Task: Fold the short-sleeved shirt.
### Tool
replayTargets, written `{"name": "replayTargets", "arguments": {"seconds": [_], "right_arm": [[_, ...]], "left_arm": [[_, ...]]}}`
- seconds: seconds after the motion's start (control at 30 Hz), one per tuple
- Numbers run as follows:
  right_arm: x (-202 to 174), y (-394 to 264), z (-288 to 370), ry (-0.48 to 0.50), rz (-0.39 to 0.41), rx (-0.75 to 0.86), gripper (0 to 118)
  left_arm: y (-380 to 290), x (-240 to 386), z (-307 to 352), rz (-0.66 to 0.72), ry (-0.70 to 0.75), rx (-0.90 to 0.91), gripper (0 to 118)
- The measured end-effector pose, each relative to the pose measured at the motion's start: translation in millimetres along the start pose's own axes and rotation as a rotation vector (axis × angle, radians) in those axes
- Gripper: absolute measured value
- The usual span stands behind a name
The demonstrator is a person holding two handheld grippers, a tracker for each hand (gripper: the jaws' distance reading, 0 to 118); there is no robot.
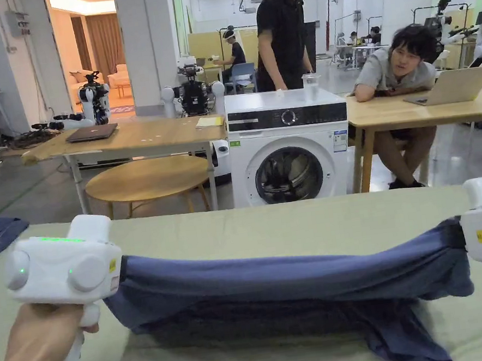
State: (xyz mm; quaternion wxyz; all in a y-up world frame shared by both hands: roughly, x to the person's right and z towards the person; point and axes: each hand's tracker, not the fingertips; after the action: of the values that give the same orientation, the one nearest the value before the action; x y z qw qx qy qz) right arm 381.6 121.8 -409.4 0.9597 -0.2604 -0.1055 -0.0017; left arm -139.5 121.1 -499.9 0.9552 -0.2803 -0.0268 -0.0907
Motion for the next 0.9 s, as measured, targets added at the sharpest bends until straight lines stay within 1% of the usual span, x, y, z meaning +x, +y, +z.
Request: {"name": "replayTargets", "arguments": {"seconds": [0.03,0.07,0.17,0.2,0.27,0.3,0.33,0.37,0.43,0.47,0.5,0.6,0.67,0.7,0.9], "right_arm": [[4,-18,11,0.025,-0.001,-0.020,0],[7,-37,23,0.025,-0.017,-0.015,0],[9,-94,61,0.037,-0.020,-0.039,0],[12,-112,73,0.056,-0.035,-0.042,0],[10,-148,98,0.058,-0.057,-0.058,0],[10,-165,109,0.086,-0.048,-0.074,0],[8,-180,118,0.078,-0.029,-0.080,0],[5,-195,128,0.071,-0.024,-0.085,0],[4,-221,147,0.087,-0.021,-0.097,0],[4,-231,156,0.094,-0.038,-0.104,0],[4,-242,166,0.103,-0.075,-0.106,0],[5,-266,188,0.108,-0.080,-0.116,0],[3,-277,203,0.130,-0.123,-0.132,0],[2,-283,208,0.122,-0.125,-0.134,0],[8,-307,214,0.116,-0.146,-0.172,0]], "left_arm": [[-17,-5,3,0.001,-0.012,-0.006,0],[-34,-6,11,0.005,-0.026,-0.011,0],[-91,-12,43,0.014,-0.052,-0.038,0],[-109,-14,53,0.022,-0.055,-0.044,0],[-144,-20,70,0.037,-0.075,-0.058,0],[-163,-22,80,0.044,-0.079,-0.060,0],[-179,-25,88,0.045,-0.083,-0.068,0],[-196,-28,97,0.051,-0.095,-0.069,0],[-226,-31,112,0.064,-0.094,-0.092,0],[-238,-33,119,0.071,-0.093,-0.093,0],[-249,-35,126,0.069,-0.094,-0.098,0],[-276,-38,145,0.058,-0.095,-0.115,0],[-288,-40,155,0.066,-0.088,-0.121,0],[-293,-41,162,0.075,-0.098,-0.128,0],[-304,-37,177,0.075,-0.105,-0.144,0]]}}
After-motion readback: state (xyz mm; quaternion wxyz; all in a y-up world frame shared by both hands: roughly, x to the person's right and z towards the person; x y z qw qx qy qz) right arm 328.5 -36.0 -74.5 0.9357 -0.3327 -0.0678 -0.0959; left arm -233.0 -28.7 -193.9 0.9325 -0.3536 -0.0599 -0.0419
